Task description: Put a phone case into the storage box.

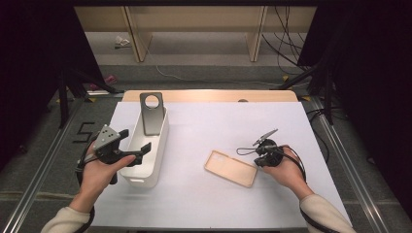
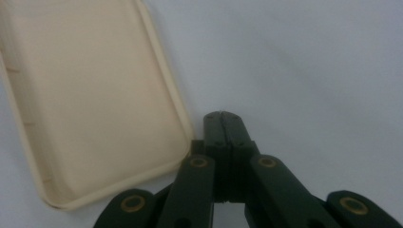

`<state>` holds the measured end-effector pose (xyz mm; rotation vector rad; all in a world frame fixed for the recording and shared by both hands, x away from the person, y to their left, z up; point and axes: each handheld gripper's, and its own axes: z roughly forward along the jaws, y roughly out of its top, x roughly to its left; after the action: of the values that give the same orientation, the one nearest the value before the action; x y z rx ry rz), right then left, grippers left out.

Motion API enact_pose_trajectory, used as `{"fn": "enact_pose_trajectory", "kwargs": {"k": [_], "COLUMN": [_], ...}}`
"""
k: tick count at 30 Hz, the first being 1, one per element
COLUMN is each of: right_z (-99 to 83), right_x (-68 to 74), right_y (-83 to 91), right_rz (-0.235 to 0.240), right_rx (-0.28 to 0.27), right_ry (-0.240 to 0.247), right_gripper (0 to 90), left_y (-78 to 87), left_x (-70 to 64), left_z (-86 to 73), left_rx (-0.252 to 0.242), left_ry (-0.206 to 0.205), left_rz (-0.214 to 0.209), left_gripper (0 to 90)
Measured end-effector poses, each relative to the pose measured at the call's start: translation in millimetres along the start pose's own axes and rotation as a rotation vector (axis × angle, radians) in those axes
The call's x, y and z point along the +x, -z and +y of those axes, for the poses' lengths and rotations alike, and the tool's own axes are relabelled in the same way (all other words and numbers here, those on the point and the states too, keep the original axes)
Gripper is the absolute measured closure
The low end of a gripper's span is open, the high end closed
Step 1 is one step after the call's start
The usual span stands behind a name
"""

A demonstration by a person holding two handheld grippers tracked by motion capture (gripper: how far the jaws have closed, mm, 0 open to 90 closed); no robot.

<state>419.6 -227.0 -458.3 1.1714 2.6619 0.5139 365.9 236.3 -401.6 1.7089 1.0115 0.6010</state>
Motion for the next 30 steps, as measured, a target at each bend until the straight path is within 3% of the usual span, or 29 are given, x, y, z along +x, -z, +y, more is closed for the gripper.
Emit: {"fn": "enact_pose_trajectory", "kwargs": {"k": [11,21,30], "right_z": [-3.2,-6.8,-3.1], "right_x": [13.3,49.1,87.9], "right_y": [1.9,7.8,6.9], "right_rz": [0.02,0.087,0.194], "right_rx": [0.073,0.173,0.217], "right_ry": [0.034,0.078,0.167], "right_gripper": [90.0,90.0,90.0], "left_y": [0.4,0.9,0.9], "left_x": [-1.0,-2.2,-1.6], "left_z": [0.7,1.8,1.7], "left_rx": [-0.002,-0.004,-0.003], "left_ry": [-0.007,-0.012,-0.013], "left_rz": [0.004,0.001,0.002], "left_gripper": [4.4,4.8,4.9]}}
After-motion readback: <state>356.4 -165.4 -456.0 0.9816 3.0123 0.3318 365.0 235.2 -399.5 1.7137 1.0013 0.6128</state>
